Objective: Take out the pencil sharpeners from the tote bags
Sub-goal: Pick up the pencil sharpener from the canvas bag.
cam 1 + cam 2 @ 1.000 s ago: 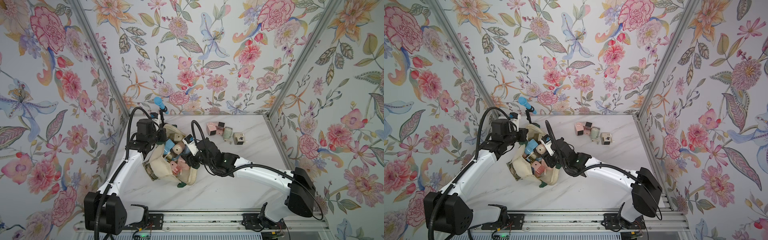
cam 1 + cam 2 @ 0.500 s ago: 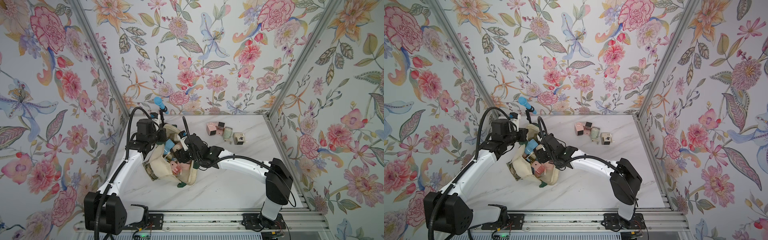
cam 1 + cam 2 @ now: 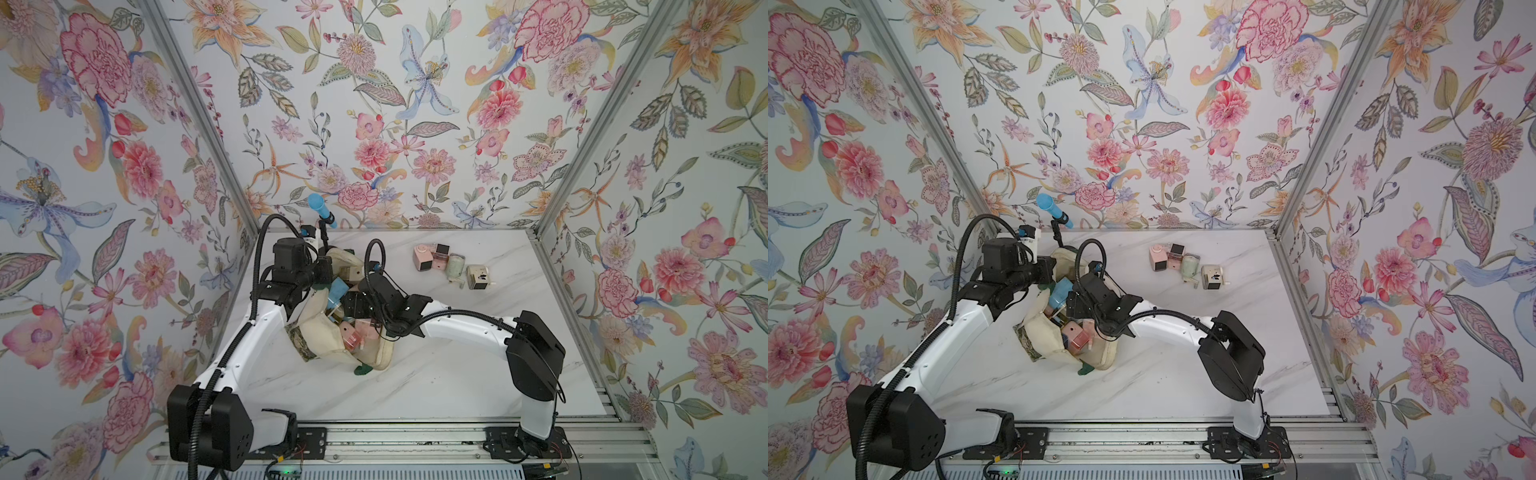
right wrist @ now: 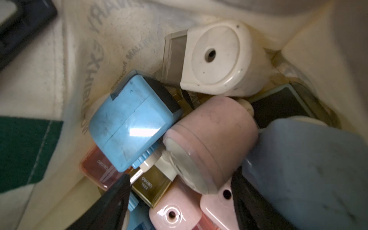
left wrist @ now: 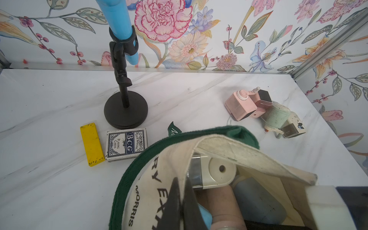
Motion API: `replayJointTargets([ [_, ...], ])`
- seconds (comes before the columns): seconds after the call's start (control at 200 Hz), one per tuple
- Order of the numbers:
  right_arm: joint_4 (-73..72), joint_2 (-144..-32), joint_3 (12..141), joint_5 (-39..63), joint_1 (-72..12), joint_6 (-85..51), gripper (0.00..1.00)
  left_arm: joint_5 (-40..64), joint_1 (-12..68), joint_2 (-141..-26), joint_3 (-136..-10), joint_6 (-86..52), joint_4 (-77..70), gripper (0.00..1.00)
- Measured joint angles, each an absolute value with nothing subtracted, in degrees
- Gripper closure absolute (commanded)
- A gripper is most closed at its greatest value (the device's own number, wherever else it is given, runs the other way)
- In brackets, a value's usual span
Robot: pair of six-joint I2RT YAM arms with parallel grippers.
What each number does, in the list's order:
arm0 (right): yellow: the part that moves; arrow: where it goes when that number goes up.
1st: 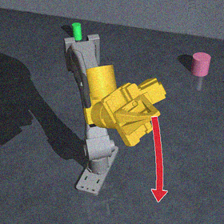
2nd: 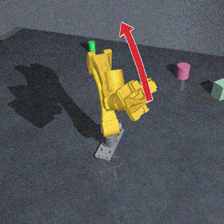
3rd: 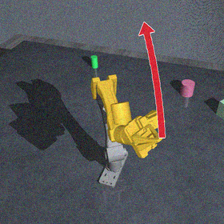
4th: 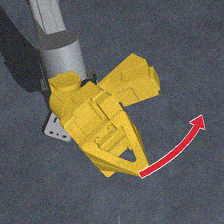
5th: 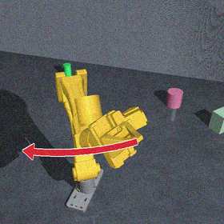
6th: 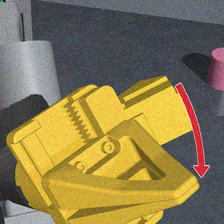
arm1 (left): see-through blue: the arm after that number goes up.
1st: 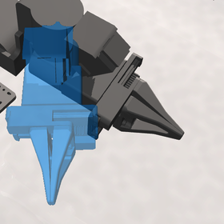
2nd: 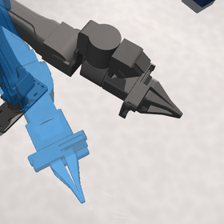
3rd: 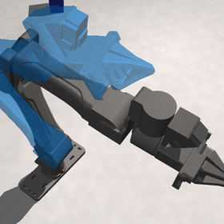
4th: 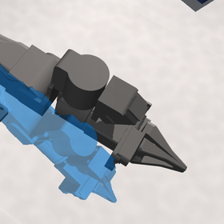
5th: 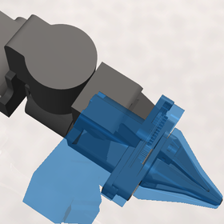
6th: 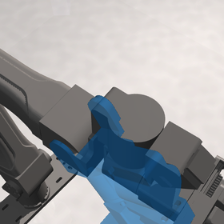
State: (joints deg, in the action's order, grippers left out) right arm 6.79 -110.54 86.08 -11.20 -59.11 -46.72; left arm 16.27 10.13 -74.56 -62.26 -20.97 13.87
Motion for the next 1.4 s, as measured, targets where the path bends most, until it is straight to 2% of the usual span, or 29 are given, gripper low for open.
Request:
replayJointTargets([
  [0.325, 6.96, -114.45, 90.48, -16.36, -58.39, -50.59, 0.20, 16.19, 10.15, -74.56, -62.26, -20.97, 14.00, 1.00],
  [0.55, 10.74, -119.20, 98.17, -16.75, -55.99, -50.59, 0.20, 15.59, 10.13, -74.56, -62.26, -20.97, 13.80, 1.00],
  [1.016, 11.99, -123.28, 102.26, -15.46, -53.69, -47.22, 0.37, 15.44, 10.13, -74.56, -62.26, -20.97, 14.20, 1.00],
  [1.091, 11.99, -123.28, 102.26, -14.83, -53.58, -46.94, 0.36, 15.44, 10.13, -74.56, -62.26, -20.99, 14.24, 1.00],
  [1.241, 11.97, -123.44, 102.41, -12.51, -53.30, -46.76, 0.24, 15.40, 10.13, -74.56, -62.26, -20.97, 14.48, 1.00],
  [1.401, 13.08, -125.29, 104.31, -8.71, -53.21, -46.76, 0.23, 15.18, 10.13, -74.56, -62.26, -20.97, 14.74, 1.00],
])
